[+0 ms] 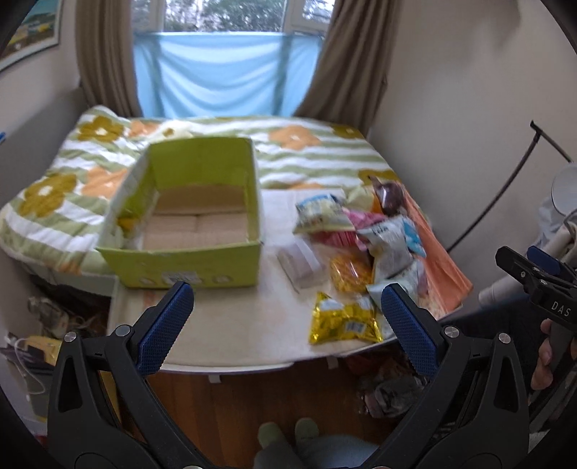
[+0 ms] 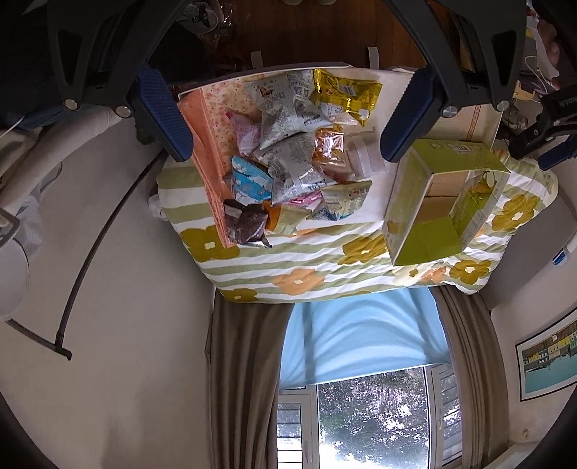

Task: Organize snacks
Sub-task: 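Grasp the yellow wafer bag with the left tool while the right tool grasps a grey printed bag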

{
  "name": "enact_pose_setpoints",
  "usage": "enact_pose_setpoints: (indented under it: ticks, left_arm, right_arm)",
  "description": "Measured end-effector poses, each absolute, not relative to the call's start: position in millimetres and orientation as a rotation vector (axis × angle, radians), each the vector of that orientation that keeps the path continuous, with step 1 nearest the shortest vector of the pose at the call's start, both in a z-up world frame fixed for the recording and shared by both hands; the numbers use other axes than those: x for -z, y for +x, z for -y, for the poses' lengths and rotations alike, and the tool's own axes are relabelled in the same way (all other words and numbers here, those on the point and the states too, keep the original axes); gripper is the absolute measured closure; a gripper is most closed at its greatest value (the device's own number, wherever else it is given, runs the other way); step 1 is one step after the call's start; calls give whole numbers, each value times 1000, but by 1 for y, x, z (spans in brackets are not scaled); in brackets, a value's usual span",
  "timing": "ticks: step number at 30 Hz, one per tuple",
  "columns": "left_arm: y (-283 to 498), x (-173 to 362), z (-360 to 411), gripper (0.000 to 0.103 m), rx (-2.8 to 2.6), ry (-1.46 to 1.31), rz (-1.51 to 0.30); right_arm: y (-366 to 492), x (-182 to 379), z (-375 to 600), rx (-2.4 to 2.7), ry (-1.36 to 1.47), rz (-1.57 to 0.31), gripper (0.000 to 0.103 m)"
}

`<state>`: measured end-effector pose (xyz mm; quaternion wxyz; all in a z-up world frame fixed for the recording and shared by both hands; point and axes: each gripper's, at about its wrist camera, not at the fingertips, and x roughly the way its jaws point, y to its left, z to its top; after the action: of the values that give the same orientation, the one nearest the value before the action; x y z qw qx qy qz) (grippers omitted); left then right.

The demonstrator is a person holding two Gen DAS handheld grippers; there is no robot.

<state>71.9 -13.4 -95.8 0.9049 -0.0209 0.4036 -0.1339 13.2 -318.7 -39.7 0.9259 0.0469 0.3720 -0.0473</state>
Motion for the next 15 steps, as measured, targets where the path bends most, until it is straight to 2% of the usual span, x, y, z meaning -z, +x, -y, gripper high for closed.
enact_pose_setpoints:
  ticks: [8,15]
  left_arm:
    - [97,164,66,0,356,-24,-992]
    - [122,222,113,0,413,-59,-1156]
  right_arm:
    - [29,94,346,54,89,-861,0]
    - [58,163,362,-128,100,-990,0]
